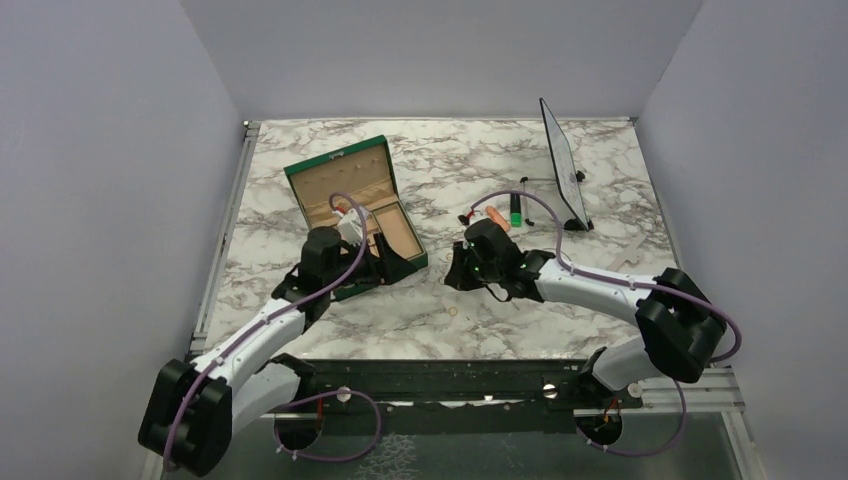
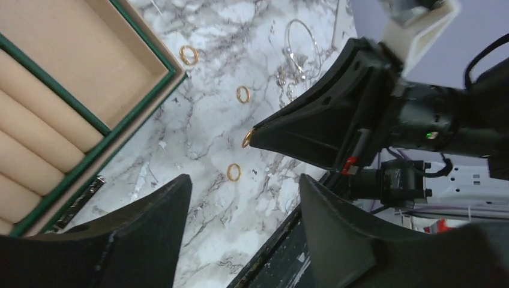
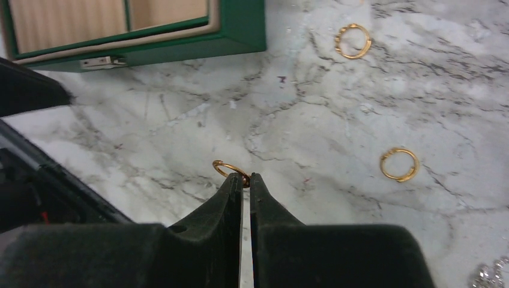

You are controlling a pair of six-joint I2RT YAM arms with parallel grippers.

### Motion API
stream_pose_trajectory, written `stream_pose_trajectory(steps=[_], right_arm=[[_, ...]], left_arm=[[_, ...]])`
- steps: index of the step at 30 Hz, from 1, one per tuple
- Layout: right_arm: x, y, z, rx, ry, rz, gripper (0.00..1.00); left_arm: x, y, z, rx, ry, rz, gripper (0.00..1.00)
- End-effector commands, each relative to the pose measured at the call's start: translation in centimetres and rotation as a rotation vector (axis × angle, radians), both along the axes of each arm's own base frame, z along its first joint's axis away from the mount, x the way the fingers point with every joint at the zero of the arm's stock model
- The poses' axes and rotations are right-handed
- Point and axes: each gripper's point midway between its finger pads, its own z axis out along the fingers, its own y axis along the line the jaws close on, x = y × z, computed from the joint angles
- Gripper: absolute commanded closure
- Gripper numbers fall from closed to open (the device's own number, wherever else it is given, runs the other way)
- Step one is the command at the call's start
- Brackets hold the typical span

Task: Organize the mixed jewelry

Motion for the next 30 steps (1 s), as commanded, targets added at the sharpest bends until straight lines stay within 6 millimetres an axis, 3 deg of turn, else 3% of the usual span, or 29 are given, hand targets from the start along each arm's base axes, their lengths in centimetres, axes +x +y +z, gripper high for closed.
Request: stream_pose_trajectory(steps=[1, 6, 9, 13, 27, 30], right_arm=[[-1.6, 3.4, 3.3, 0.205, 0.001, 0.123, 0.88], [-2.4, 4.6, 4.5, 0.284, 0.015, 0.177, 0.88], [-2.7, 4.8, 4.9, 0.299, 0.017, 0.196, 0.88], [-3.1, 4.9, 4.9, 0.308, 0.032, 0.214, 0.89], [-3.0, 5.3, 5.0, 0.318, 0.035, 0.218, 0.89], [-2.9, 5.2, 5.0, 0.314, 0.034, 0.210, 0.89]], left_arm=[[-0.2, -2.0, -1.6, -0.038, -0.011, -0.033, 0.36], [-1.0, -3.4, -1.9, -0.040, -0.021, -0.104, 0.39], [-0.9, -3.4, -2.3, -0.029, -0.018, -0.098, 0.57], [-1.2, -3.8, -2.7, -0.032, 0.000, -0.118, 0.67], [-1.9, -4.4, -2.7, -0.039, -0.006, -0.163, 0.69], [-1.8, -4.4, -2.7, -0.039, -0.008, -0.155, 0.64]])
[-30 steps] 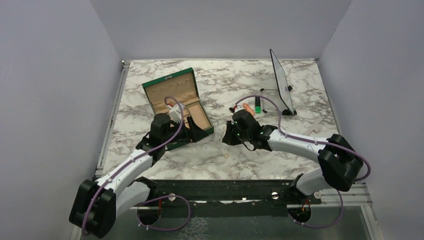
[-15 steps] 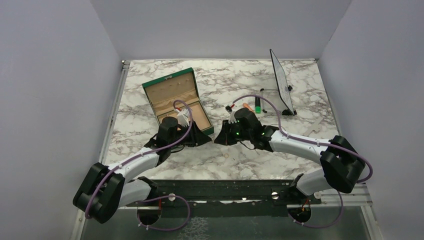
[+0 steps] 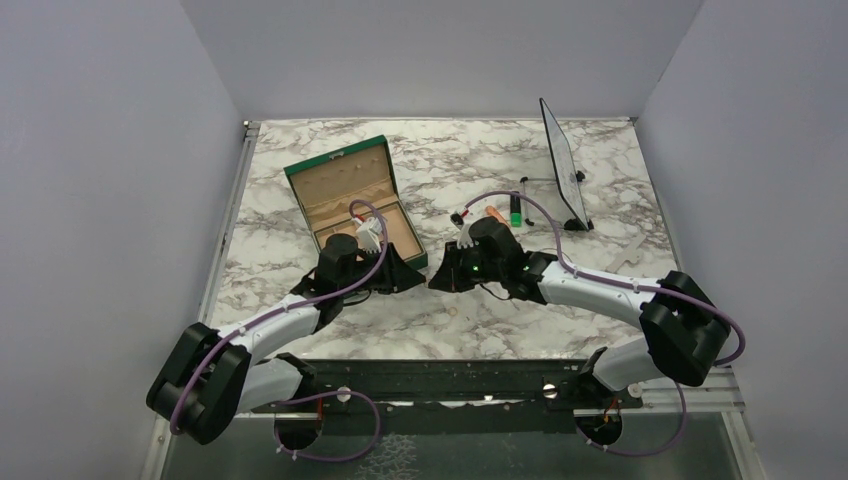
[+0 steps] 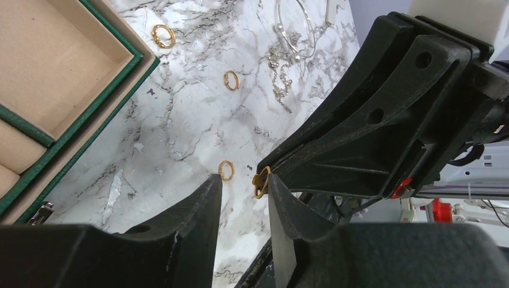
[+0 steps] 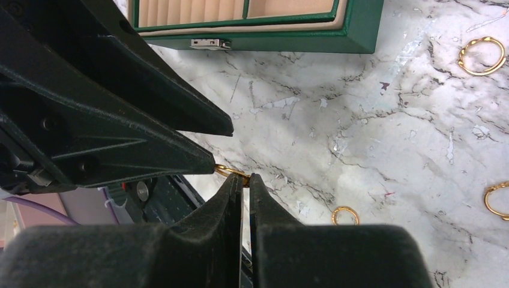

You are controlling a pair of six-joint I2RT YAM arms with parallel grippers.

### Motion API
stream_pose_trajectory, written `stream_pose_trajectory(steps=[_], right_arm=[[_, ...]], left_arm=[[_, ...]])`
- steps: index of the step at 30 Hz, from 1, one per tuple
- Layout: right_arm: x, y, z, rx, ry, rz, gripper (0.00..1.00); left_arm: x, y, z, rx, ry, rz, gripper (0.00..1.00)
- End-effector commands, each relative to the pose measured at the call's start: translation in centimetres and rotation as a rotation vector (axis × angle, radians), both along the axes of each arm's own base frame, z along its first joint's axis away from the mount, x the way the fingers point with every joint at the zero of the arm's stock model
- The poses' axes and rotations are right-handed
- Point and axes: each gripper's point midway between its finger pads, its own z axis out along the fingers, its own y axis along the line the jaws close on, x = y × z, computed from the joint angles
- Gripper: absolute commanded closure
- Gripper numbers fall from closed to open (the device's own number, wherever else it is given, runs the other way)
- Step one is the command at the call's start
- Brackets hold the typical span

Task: Organize the mixed jewelry

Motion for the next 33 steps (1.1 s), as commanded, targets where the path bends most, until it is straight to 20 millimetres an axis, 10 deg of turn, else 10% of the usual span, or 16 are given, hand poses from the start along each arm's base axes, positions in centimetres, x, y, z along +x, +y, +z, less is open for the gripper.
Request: stream_pose_trajectory(steps=[1, 27, 33], right_arm=[[-0.1, 1.0, 1.4, 0.056, -0.015, 0.020, 0.89], [-0.3, 1.4, 0.8, 0.043, 0.024, 0.031, 0.90], [-0.3, 1.2, 0.7, 0.041, 0.026, 0.025, 0.89]], left_arm=[[-0.1, -0.5, 1.0, -0.023, -0.041, -0.024, 0.62], [-1.3, -1.3, 0.1, -0.012, -0.029, -0.096, 0.71], [-0.9, -1.3, 0.6, -0.011, -0.058, -0.082, 1.00]])
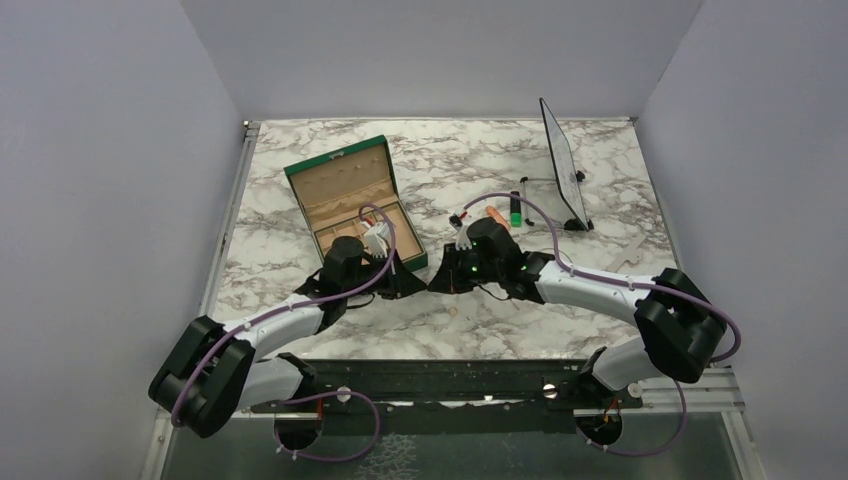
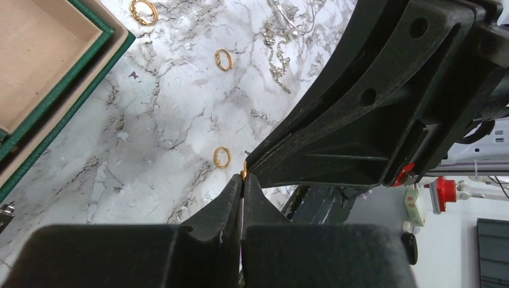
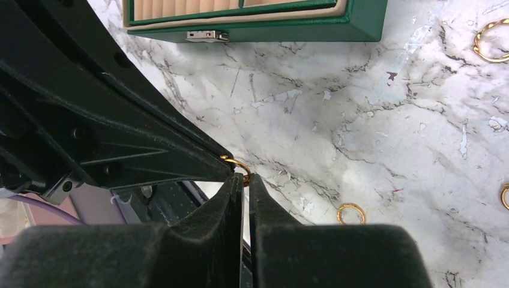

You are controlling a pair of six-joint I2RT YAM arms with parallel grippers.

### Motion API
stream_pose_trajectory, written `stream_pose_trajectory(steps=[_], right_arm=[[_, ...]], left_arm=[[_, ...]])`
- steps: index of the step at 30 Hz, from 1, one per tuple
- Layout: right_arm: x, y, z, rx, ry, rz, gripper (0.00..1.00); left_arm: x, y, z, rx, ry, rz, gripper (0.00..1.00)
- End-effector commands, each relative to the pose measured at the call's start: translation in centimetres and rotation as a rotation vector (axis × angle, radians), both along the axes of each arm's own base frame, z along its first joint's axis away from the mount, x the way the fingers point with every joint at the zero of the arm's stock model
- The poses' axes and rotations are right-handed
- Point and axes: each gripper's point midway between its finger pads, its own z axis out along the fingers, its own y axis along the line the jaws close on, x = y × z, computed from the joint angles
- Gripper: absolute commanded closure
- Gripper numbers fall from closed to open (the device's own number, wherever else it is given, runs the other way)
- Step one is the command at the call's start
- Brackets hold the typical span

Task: Organize the mixed jewelry

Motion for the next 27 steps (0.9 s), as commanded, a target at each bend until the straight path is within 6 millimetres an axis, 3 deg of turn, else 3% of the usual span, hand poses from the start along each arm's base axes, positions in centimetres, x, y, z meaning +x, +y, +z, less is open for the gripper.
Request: stream_pose_trajectory(steps=[1, 7, 11, 17, 21, 27], right_arm=[[0.2, 1.0, 1.3, 0.036, -0.017, 0.015, 0.89], [0.4, 0.3, 1.9, 0.048, -0.031, -0.031, 0.77], [0.8, -0.5, 4.6, 0.123, -0.103, -0.087, 0.61], [0.5, -1.3, 9.3, 0.301, -0.195, -0.139, 0.51], [0.1, -2.2, 12.5, 0.490, -0.217, -0.207, 0.35], [-0.1, -3.3, 18.0, 0.781, -0.257, -0.271, 0.29]], left_arm=[[0.5, -0.4, 1.8, -0.028, -0.079, -0.007, 1.00], [0.7, -0.2, 3.0, -0.045, -0.116, 0.018, 1.00], [0.8, -0.4, 4.0, -0.070, -0.116, 0.021, 1.00], [1.1, -1.2, 9.3, -0.168, -0.167, 0.001, 1.00], [1.1, -1.7, 12.8, -0.244, -0.150, 0.004, 1.00], [1.0, -2.3, 16.2, -0.356, -0.028, 0.017, 1.00]])
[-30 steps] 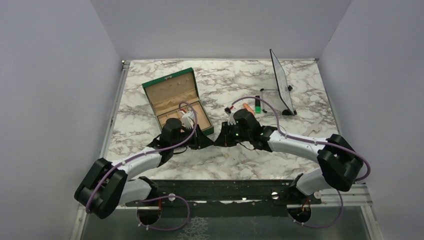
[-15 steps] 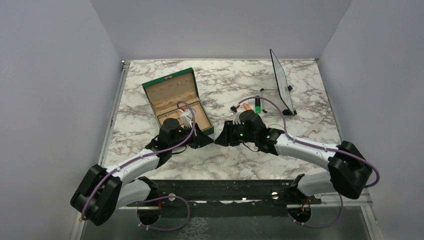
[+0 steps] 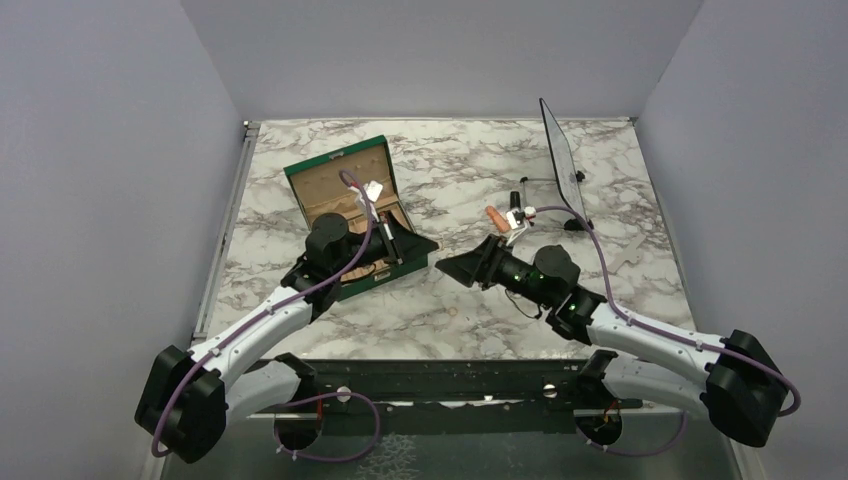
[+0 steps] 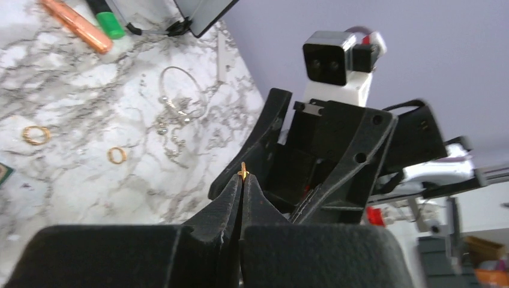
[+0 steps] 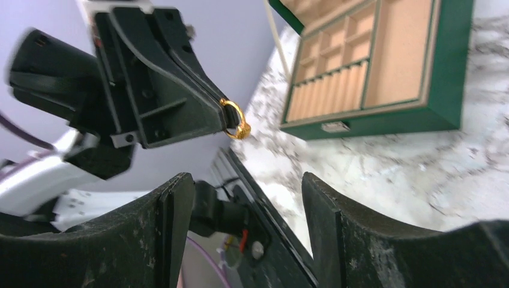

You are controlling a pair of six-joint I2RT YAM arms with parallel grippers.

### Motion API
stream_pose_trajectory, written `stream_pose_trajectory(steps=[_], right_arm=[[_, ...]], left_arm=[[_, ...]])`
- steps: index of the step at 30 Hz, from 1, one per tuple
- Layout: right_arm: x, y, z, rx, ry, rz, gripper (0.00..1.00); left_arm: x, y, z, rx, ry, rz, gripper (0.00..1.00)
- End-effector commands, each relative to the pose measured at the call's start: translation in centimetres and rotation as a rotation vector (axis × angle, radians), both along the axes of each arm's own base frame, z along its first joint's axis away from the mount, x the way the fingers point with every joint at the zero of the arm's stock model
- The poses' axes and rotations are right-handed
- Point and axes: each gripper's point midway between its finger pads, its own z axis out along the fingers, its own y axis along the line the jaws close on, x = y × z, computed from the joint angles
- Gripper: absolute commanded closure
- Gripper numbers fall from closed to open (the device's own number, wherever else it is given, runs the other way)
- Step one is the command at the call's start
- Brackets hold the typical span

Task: Organize the mixed jewelry

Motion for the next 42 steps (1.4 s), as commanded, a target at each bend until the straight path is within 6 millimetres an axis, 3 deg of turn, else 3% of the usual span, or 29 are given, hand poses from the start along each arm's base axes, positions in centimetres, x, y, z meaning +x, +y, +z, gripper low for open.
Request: stream_pose_trajectory(steps=[1, 6, 14, 20, 28, 35, 42], right_arm=[[0.5, -0.4, 7.5, 0.307, -0.096, -0.047, 0.29], [0.5, -0.5, 10.1, 0.444, -0.113, -0.043, 0.29], [1.8, -0.4, 10.2, 0.517, -0.053, -0.082, 0.36], [2.0, -0.3, 10.3, 0.540, -0.004, -0.086, 0.59], [1.9, -0.4, 9.9, 0.534, 0.024, -0.091, 0.75], [1.5, -0.5, 9.8, 0.537, 0.017, -0.076, 0.69], [1.6, -0.7, 9.3, 0.518, 0.047, -0.094, 0.76]], left_arm=[[-0.9, -0.6, 3.5, -0.127, 0.117, -0.033, 1.00], [-0.6, -0.6, 5.6, -0.208, 0.157, -0.013, 1.00], [-0.9, -0.5, 6.7, -0.270, 0.208, -0.018, 1.00], [-0.9, -0.4, 5.9, -0.283, 0.238, -0.008, 1.00], [-0.6, -0.3, 5.1, -0.284, 0.251, 0.015, 1.00], [-0.4, -0.1, 4.7, -0.285, 0.259, 0.034, 1.00], [-0.4, -0.1, 4.6, -0.283, 0.249, 0.037, 1.00]])
